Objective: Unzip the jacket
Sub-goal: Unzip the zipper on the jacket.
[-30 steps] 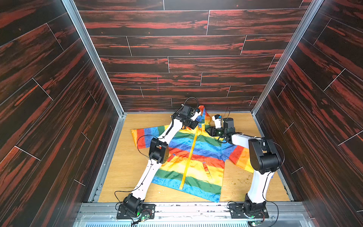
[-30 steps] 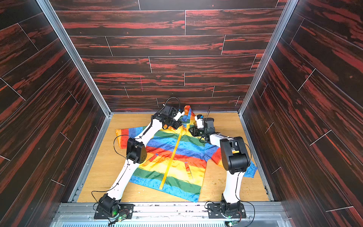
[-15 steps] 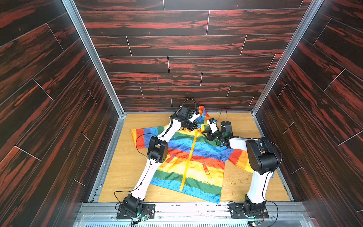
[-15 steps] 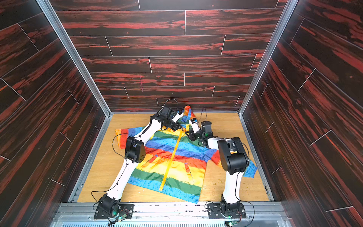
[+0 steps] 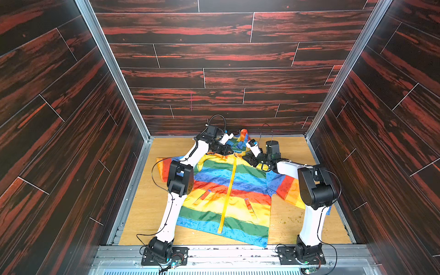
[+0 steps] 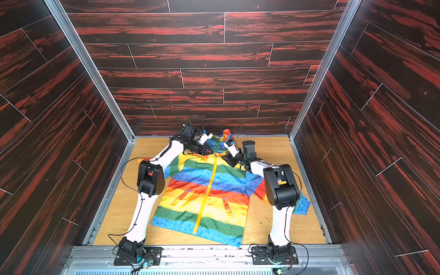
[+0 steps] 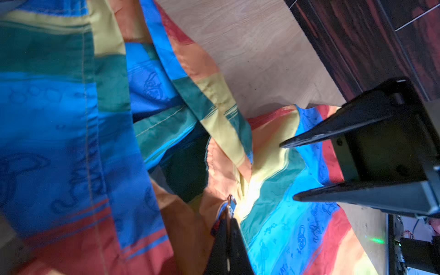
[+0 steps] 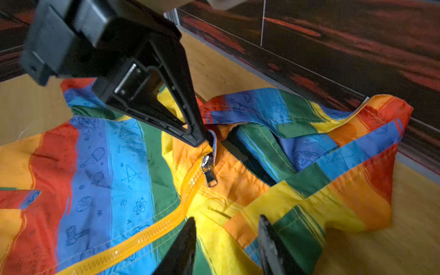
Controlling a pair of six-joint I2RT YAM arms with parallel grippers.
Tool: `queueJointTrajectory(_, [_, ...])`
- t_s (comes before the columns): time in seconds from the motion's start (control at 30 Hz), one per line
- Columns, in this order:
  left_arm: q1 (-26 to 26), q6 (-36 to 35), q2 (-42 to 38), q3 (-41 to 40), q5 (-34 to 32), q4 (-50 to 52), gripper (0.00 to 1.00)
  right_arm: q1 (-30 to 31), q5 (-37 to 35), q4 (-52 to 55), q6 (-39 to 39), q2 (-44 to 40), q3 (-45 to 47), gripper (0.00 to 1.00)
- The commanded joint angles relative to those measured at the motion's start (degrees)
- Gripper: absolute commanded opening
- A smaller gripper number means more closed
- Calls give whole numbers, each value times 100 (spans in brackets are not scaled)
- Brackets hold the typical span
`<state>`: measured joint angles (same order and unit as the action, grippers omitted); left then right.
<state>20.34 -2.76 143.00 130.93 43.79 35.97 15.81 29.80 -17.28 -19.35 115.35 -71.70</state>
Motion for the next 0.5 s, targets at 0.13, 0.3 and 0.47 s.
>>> queueJointTrajectory(0.13, [40, -60, -612, -306, 305, -162, 0, -16, 1095, 844, -911, 477, -625, 46])
queueJointTrajectory(0.3, [40, -75, -802, -547, 365, -248, 0, -26, 1472, 1105, -1086, 601, -899, 44])
queueJointTrajectory(0.47, [40, -93, -972, -729, 409, -494, 0, -26, 1599, 1673, -1475, 736, -1196, 41])
